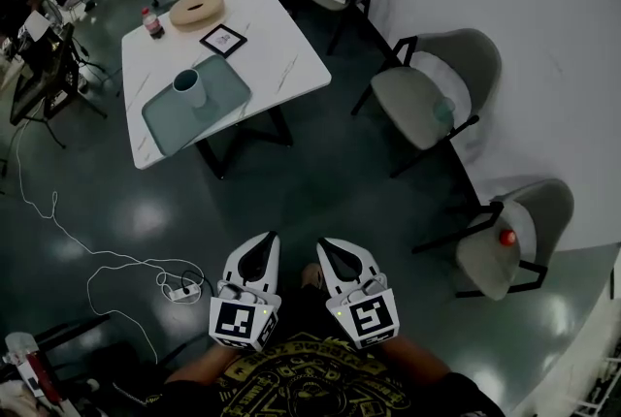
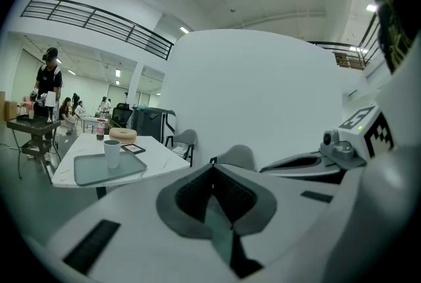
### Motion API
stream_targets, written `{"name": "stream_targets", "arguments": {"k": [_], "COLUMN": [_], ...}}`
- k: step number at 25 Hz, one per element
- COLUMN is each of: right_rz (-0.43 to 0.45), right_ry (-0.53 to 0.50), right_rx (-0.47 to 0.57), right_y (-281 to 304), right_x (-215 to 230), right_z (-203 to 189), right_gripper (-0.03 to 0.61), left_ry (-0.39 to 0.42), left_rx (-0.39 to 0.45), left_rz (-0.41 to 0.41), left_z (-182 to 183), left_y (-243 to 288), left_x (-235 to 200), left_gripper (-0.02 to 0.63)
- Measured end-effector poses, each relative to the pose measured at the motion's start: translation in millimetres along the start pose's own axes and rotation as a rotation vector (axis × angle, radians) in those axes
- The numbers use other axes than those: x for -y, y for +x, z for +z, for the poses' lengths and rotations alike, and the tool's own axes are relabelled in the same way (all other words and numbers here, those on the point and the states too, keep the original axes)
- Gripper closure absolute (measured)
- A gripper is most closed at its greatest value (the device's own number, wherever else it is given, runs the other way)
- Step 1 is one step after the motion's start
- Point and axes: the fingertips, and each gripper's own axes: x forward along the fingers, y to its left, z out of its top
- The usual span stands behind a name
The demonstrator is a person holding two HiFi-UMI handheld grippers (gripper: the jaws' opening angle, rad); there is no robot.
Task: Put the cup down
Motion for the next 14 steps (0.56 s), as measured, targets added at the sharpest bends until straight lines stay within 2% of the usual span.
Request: {"name": "stream_targets", "arguments": {"k": [8, 14], "right_rz": [0.007, -0.004], "right_ry": [-0.019, 0.005], "right_rx": [0.008, 0.016], "right_y": [-5.0, -7.4], "right_x": [1.8, 5.1], "right_z": [5.4, -0.2], "right_gripper": [0.574, 0.574], "left_ry": [0.002, -0.004], "left_rx": [0.015, 0.016], "left_rz": [0.015, 0.013], "left_z": [6.4, 5.2], "left_y": [-3.9, -1.8], "left_x": [3.9, 7.1], "left_gripper": [0.603, 0.603]}}
